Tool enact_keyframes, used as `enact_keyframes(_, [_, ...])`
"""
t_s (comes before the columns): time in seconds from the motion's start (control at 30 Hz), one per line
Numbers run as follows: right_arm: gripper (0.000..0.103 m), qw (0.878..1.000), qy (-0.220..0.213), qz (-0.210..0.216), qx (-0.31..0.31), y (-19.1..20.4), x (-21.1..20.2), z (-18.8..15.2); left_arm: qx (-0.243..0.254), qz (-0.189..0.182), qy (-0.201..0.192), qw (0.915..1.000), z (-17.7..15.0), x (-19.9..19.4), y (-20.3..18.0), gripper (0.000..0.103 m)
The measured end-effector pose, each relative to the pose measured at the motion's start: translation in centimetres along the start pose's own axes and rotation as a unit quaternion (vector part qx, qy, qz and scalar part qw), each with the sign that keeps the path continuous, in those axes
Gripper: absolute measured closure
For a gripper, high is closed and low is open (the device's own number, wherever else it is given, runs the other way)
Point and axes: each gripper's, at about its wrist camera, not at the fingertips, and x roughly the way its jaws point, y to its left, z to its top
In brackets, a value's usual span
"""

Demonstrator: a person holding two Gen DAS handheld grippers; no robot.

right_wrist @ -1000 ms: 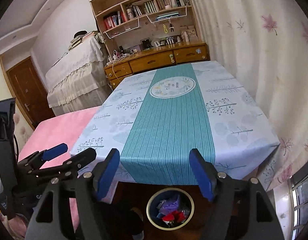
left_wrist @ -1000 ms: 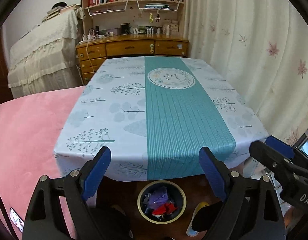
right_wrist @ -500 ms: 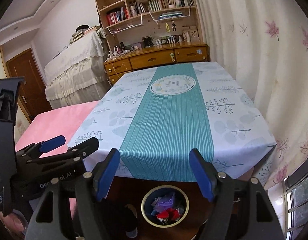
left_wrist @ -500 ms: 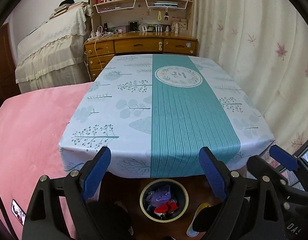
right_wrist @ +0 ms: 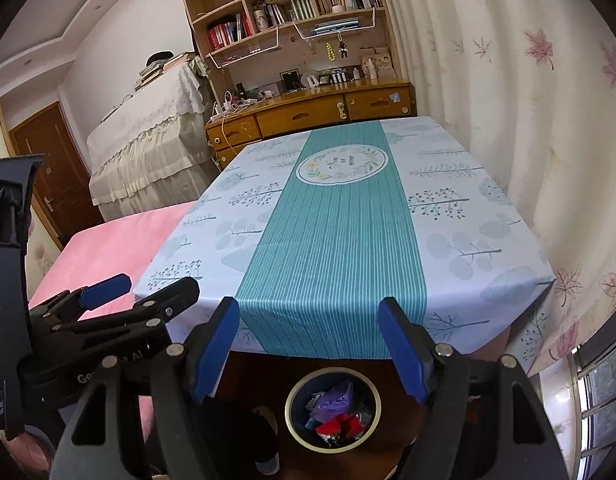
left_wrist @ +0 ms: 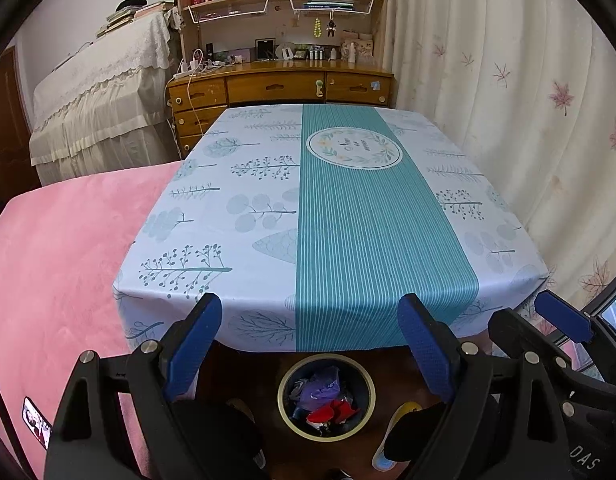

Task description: Collect trash

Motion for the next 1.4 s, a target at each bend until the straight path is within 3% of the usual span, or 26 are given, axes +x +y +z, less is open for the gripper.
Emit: enact_keyframes(1.4, [0.030,1.000,0.000,-0.002,0.003,-0.05,0.13,-0.19,-0.007,0.008,0.007,0.9999,-0.92,0.19,-0.33,0.015])
